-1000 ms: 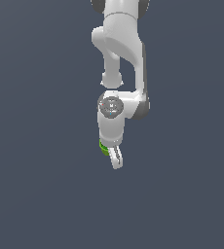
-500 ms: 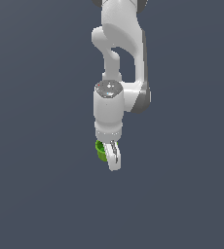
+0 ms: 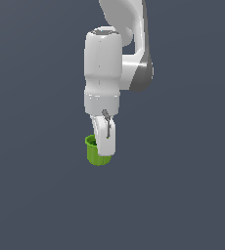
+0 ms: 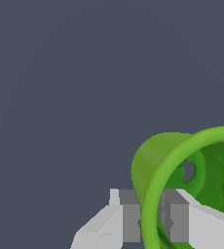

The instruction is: Pick up the object and move it to a goal position.

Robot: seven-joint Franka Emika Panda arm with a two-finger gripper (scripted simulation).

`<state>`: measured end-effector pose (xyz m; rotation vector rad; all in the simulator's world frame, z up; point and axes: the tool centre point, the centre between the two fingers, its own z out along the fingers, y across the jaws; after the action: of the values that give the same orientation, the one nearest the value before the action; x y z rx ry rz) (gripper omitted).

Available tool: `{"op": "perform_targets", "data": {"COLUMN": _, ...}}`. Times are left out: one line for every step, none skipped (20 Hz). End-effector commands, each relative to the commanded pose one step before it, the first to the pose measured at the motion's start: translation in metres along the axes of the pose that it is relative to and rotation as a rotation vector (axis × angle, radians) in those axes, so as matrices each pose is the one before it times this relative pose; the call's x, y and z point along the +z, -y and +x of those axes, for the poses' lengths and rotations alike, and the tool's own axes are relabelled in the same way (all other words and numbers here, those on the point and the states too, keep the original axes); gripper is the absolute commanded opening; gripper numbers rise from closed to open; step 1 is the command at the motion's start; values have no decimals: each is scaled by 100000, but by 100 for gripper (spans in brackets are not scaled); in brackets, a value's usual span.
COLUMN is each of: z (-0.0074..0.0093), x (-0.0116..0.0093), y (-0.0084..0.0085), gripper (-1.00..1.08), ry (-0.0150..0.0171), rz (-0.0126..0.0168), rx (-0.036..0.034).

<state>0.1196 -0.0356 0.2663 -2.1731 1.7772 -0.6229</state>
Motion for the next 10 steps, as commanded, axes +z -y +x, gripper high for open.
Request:
{"op": "perform_targets", "data": {"z": 1101, "x": -2962, "y": 1934, "gripper": -100, "ry": -2926, "rz": 8504, "rx": 1470}}
{"op": "perform_targets", "data": {"z": 368, "x": -953, "y": 635, "gripper": -100, "ry": -997, "rz": 2785, "rx": 483}}
{"op": "perform_targets", "data": {"z": 341, "x": -886, "y": 589, "gripper": -100, "ry": -924, "rz": 2589, "rx": 449}}
{"op": "perform_targets", "data": {"z": 314, "x": -821, "y": 545, "gripper": -100, "ry": -851, "rz": 2399, "rx": 416}}
{"op": "perform_targets", "data": {"z": 288, "x": -755, "y": 500, "gripper": -100, "ry": -781, "rz": 2208, "rx": 382}}
{"op": "perform_targets", "data": {"z": 263, "x": -693, "y": 457, "gripper": -100, "ry": -721, "rz": 2023, "rx": 347}}
{"op": "perform_targets", "data": {"z": 239, "x": -633, "y": 414, "gripper": -100, "ry": -668, "rz": 1839, "rx": 310}}
{"op": "perform_targets", "data": {"z": 215, "x": -574, "y": 372, "gripper": -100, "ry": -618, "rz": 1660, "rx": 274}}
{"op": "perform_targets", "data": {"z": 193, "x": -517, "y": 333, "gripper": -100, "ry": -568, "rz": 1489, "rx": 240}}
{"op": "perform_targets", "data": {"z": 172, "x": -461, "y": 296, "gripper": -100, "ry": -510, "rz": 1324, "rx": 211}}
